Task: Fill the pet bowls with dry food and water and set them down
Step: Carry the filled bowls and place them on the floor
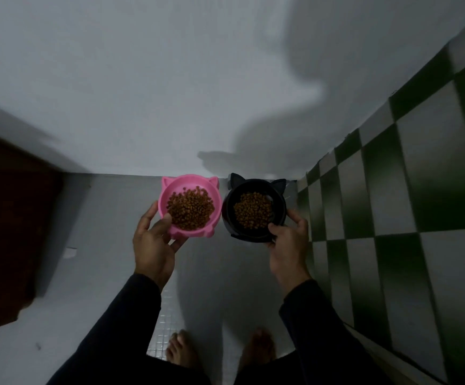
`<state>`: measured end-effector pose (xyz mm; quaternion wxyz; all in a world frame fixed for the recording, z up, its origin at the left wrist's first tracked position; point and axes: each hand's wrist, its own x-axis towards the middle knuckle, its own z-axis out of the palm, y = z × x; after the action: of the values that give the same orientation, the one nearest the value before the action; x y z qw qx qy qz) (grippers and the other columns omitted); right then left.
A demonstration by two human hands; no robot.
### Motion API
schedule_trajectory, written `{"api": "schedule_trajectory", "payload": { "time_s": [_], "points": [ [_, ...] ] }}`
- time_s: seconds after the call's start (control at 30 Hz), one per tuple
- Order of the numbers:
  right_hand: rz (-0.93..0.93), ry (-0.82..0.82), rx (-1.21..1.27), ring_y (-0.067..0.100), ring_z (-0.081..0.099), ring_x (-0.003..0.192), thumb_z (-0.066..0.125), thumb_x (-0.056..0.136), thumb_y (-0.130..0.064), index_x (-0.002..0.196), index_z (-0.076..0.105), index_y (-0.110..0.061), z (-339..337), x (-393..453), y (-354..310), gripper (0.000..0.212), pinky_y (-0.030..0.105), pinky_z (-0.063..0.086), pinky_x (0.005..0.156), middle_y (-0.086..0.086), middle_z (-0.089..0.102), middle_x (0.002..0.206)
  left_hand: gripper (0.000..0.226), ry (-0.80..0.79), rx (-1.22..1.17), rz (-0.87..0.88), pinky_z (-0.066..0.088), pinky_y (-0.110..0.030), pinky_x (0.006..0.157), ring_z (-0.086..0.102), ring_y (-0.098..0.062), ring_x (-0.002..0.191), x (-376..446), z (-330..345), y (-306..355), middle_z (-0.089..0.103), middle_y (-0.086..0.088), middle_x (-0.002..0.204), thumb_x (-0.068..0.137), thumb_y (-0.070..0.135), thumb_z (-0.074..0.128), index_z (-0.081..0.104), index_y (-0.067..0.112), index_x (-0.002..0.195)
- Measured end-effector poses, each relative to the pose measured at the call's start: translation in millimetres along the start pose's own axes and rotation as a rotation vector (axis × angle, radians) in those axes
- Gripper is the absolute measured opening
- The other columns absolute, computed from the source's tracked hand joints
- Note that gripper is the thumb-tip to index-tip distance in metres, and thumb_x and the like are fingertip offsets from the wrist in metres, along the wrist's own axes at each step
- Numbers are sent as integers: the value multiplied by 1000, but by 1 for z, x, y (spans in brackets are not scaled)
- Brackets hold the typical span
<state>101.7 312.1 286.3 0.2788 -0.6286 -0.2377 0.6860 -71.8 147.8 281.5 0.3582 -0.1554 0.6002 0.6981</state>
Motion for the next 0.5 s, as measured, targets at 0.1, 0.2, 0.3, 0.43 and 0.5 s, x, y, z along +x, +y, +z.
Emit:
{"api": "schedule_trajectory", "payload": {
  "time_s": [0.1,0.2,0.3,0.43,0.5],
  "points": [
    [-3,16,6,30,60,113,53,83,19,126,54,-29,2,45,33,64,53,58,90,11,56,128,55,-5,-10,-11,60,-55,89,72,-31,113,44,-8,-36,70,-3,131,98,2,60,56,28,146],
    [-3,27,16,28,61,108,53,83,19,125,55,-28,3,84,64,64,55,58,90,4,57,119,54,-22,-13,-21,59,-55,92,70,-31,116,82,-17,-68,64,-5,140,98,6,62,55,27,148],
    [4,40,30,31,60,112,52,81,20,121,56,-29,8,119,95,63,56,56,94,9,56,122,51,-35,-1,-21,59,-54,94,69,-32,118,115,-27,-94,63,-6,142,99,12,63,55,26,148],
    [21,70,26,31,60,114,52,81,20,122,55,-28,15,153,135,63,55,55,97,15,56,130,52,-24,-7,-25,60,-49,91,69,-32,117,150,-39,-123,65,-7,140,99,12,62,54,25,149],
    [39,88,24,31,61,113,52,81,19,121,55,-28,17,167,150,62,55,55,97,14,57,129,51,-11,-6,-30,61,-46,88,70,-31,116,163,-44,-135,66,-7,138,99,11,62,55,24,148]
  ]
}}
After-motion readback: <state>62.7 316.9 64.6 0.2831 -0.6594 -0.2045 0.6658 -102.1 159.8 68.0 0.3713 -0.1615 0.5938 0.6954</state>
